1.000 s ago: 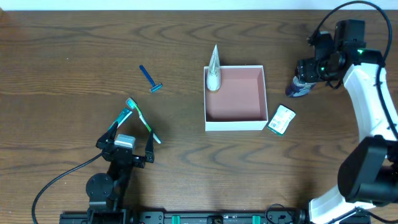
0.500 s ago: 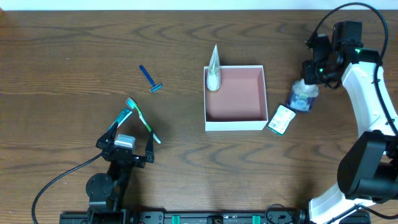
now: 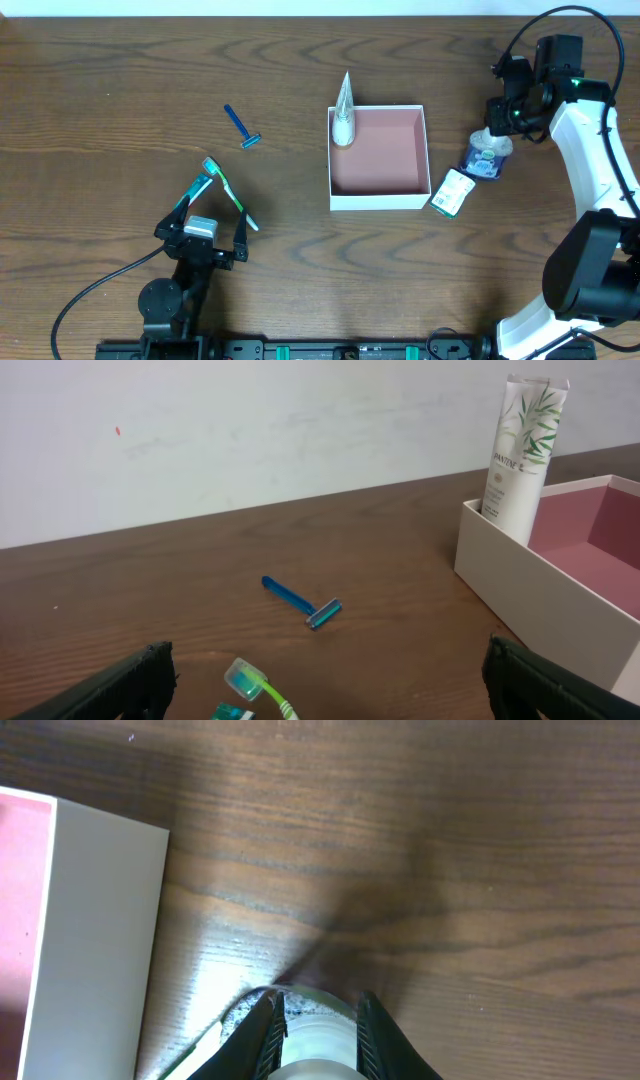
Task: Pack container
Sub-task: 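Move right gripper to the blue soap pump bottle and grasp it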
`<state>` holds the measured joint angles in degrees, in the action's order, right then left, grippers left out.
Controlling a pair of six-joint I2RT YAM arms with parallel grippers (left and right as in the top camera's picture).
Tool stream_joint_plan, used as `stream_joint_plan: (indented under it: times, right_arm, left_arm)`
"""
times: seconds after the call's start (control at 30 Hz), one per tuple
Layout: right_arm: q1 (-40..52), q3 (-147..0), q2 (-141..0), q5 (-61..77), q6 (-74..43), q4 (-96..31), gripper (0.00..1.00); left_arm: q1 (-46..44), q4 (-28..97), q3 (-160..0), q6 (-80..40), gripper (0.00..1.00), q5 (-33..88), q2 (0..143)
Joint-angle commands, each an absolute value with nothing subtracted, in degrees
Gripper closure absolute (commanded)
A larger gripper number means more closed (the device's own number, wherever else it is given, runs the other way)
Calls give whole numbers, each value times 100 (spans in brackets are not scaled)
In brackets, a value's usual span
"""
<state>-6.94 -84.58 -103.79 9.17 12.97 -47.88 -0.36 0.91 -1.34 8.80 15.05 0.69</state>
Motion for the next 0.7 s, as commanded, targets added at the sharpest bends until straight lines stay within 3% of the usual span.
stream_joint_plan:
  times: [0.0,0.3,0.67]
  right_arm:
    - [-705,-8532,-10138,926,1247,-4681,99]
    - [-467,-8744,-9271,950,1118,-4390,99]
    - [668,-8744,-8176,1103,934,-4045,99]
  left_arm:
    - [-1,276,-23,845,2,1564,67]
    - [-1,276,-23,847,2,1564,67]
    - [-1,276,-23,847,2,1564,67]
